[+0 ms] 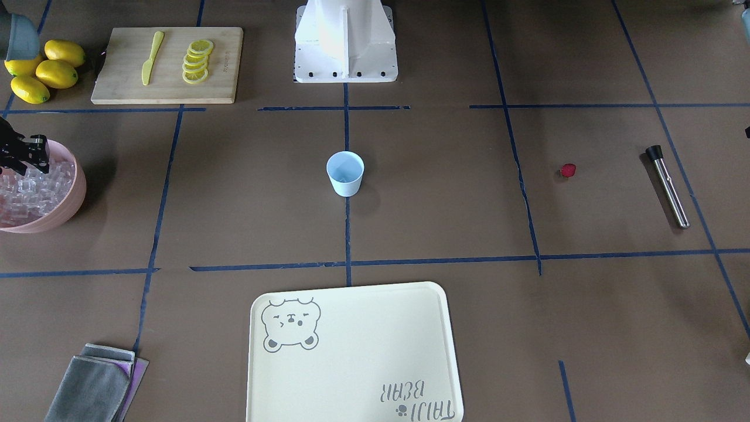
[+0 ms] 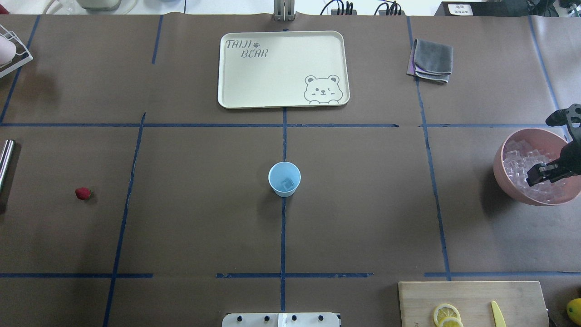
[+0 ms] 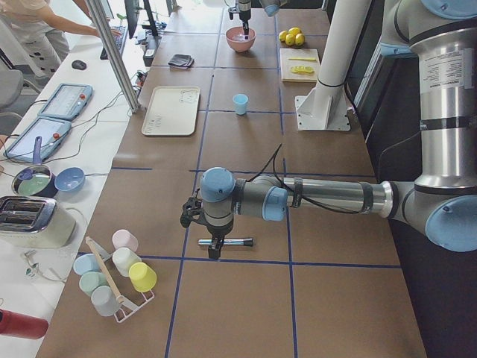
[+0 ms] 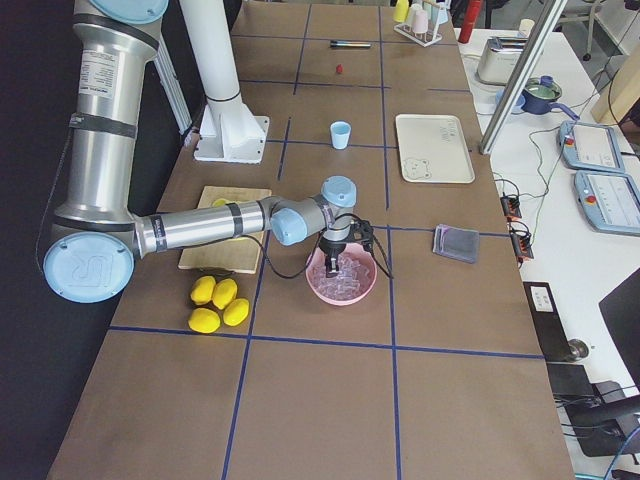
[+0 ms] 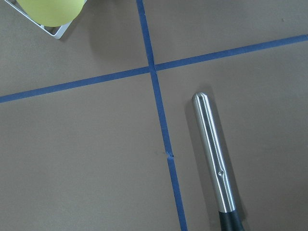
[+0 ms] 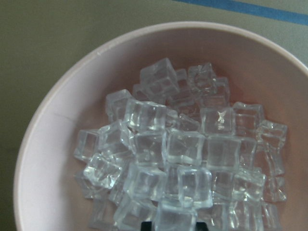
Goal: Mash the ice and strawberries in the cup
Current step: 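Lower the right gripper into the bowl and grasp another ice cube, then carry the ice cube with the right gripper over the blue cup, then release the ice cube into the blue cup with the right gripper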
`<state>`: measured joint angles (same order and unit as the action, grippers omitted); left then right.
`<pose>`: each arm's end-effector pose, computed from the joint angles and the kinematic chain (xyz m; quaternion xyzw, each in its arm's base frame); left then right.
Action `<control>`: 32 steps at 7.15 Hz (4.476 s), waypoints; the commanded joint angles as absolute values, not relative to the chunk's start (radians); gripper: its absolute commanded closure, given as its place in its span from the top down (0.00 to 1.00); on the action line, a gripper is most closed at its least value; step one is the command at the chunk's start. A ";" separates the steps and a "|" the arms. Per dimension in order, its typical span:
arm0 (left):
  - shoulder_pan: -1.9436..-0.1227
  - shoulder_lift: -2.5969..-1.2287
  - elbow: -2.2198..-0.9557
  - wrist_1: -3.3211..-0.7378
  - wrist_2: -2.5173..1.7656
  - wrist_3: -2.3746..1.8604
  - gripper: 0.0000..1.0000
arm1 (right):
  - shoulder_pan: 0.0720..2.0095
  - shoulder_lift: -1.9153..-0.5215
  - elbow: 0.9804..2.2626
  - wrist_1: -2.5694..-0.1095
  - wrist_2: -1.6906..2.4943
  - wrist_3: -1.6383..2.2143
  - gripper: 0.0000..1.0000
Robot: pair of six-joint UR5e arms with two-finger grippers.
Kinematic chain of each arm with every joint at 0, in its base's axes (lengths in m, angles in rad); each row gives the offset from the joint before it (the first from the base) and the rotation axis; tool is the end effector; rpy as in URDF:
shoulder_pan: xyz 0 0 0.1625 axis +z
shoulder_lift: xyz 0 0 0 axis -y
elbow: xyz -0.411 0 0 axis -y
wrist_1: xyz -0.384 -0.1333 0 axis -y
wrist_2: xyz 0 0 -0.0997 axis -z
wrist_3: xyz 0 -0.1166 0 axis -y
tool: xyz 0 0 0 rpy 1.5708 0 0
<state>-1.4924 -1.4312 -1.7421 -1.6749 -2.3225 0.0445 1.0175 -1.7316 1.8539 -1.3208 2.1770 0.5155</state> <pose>-0.0193 -0.4398 0.6282 0.0569 0.3672 0.0819 0.9248 -0.1759 -0.4121 0.5743 0.0026 -0.3424 -0.0730 0.9367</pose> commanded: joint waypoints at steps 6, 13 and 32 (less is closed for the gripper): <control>-1.493 -1.431 -1.749 -1.674 -2.322 0.044 1.00 | 1.037 -1.711 2.017 -1.336 2.186 0.528 0.15; -1.491 -1.433 -1.750 -1.674 -2.322 0.044 1.00 | 0.562 -0.862 1.865 -1.813 1.878 1.133 0.11; -1.491 -1.433 -1.749 -1.674 -2.322 0.043 1.00 | 1.044 -1.327 1.903 -1.682 2.124 0.478 0.99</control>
